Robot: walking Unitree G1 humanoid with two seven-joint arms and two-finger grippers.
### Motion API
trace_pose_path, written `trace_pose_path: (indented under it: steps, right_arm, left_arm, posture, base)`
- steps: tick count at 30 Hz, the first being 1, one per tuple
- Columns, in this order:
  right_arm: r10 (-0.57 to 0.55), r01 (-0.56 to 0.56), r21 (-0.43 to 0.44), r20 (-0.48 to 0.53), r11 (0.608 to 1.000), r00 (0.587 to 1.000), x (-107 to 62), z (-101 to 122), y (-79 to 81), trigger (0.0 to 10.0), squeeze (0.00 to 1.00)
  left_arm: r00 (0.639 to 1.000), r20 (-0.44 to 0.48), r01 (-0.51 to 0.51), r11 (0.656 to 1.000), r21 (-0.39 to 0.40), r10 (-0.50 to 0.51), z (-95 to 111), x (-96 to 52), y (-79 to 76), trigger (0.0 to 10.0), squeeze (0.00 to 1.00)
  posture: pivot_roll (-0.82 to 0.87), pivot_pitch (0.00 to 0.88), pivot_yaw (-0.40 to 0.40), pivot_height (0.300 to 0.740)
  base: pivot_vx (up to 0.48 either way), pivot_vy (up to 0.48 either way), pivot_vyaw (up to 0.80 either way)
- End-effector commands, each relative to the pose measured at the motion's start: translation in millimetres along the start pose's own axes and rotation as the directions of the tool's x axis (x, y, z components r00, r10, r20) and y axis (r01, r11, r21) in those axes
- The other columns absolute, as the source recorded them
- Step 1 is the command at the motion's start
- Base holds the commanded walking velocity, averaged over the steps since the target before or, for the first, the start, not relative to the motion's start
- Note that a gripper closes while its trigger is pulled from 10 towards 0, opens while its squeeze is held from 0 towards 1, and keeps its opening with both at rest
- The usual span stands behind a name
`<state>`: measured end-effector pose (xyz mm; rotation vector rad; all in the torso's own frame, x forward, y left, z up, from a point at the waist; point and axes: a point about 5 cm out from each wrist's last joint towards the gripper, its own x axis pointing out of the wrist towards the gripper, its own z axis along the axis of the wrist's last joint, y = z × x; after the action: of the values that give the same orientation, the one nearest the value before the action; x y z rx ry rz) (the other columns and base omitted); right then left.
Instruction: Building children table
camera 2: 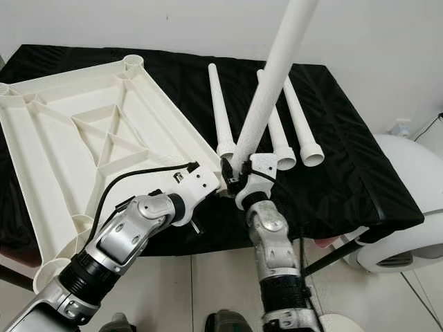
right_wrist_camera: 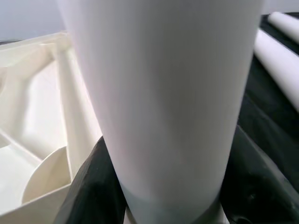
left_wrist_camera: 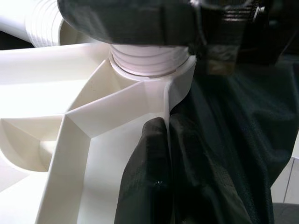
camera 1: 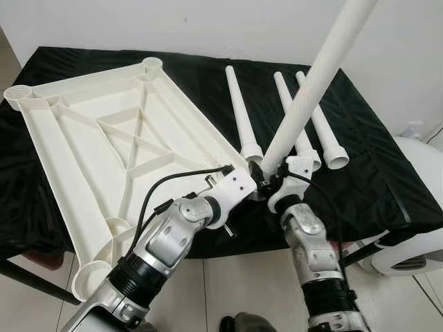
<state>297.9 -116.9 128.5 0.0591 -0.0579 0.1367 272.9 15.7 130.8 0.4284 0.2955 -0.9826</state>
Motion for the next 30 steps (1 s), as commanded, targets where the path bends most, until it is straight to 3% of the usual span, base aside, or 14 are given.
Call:
trace_pose_path:
  steps: [1,6,7,9,10,17,20,21,25,30]
  right_arm:
    - [-0.065,0.065,-0.012,0.029,0.998,0.997,-1.2,8,-5.2,10.0,0.0]
    - [-0.094,0.094,0.0,0.029,0.996,0.995,-2.5,10,-11.9,10.0,0.0]
    - [-0.097,0.097,0.002,0.026,0.995,0.995,-3.3,10,-11.8,10.0,0.44]
    - [-0.099,0.099,0.003,0.023,0.995,0.995,-3.8,11,-11.4,10.0,0.44]
    - [-0.099,0.098,0.011,0.025,0.995,0.995,-4.7,11,-11.6,10.0,1.0]
    - [-0.057,0.055,0.043,0.041,0.998,0.998,-10.0,13,-11.2,10.0,1.0]
    - [0.081,-0.083,0.09,0.029,0.992,0.996,-14.6,10,-8.9,10.0,1.0]
    - [0.15,-0.151,0.089,0.019,0.985,0.989,-16.3,8,-6.8,10.0,0.0]
    - [0.297,-0.296,0.053,0.005,0.954,0.955,-19.7,5,-7.3,10.0,0.0]
    - [0.332,-0.331,0.034,0.001,0.943,0.943,-20.4,4,-8.6,10.0,0.0]
  left_arm:
    - [0.997,-0.071,0.035,0.999,-0.038,-0.038,-18,2.0,-9.7,10.0,0.0]
    - [0.996,-0.071,0.042,0.998,-0.037,-0.044,-18,2.3,-11.8,10.0,0.0]
    - [0.997,-0.071,0.042,0.998,-0.036,-0.044,-18,2.3,-11.6,10.0,0.0]
    - [0.997,-0.071,0.041,0.999,-0.036,-0.044,-18,2.2,-11.5,10.0,0.0]
    - [0.997,-0.071,0.041,0.999,-0.035,-0.043,-18,2.4,-11.5,10.0,0.0]
    - [0.996,-0.071,0.044,0.998,-0.032,-0.046,-18,2.8,-13.1,10.0,0.0]
    - [0.996,-0.072,0.044,0.998,-0.034,-0.047,-19,2.8,-14.2,10.0,0.0]
    - [0.996,-0.072,0.044,0.998,-0.034,-0.047,-19,2.7,-14.3,10.0,0.0]
    - [0.996,-0.072,0.045,0.998,-0.033,-0.047,-19,3.0,-14.5,10.0,0.0]
    - [0.996,-0.072,0.045,0.998,-0.032,-0.047,-19,3.1,-14.6,10.0,0.0]
  posture:
    - [-0.01,0.05,-0.087,0.74]
    - [-0.01,0.044,-0.086,0.74]
    - [-0.01,0.044,-0.086,0.74]
    - [-0.01,0.044,-0.086,0.74]
    - [-0.01,0.039,-0.087,0.74]
    - [-0.01,0.032,-0.09,0.74]
    - [-0.01,0.029,-0.093,0.74]
    - [-0.01,0.029,-0.093,0.74]
    - [-0.01,0.021,-0.094,0.74]
    - [-0.01,0.021,-0.094,0.74]
  base:
    - [0.0,0.0,0.0]
    - [0.0,0.0,0.0]
    - [0.0,0.0,0.0]
    - [0.0,0.0,0.0]
    - [0.0,0.0,0.0]
    - [0.0,0.0,0.0]
    - [0.0,0.0,0.0]
    - [0.0,0.0,0.0]
    - [0.0,0.0,0.0]
    - [0.0,0.0,0.0]
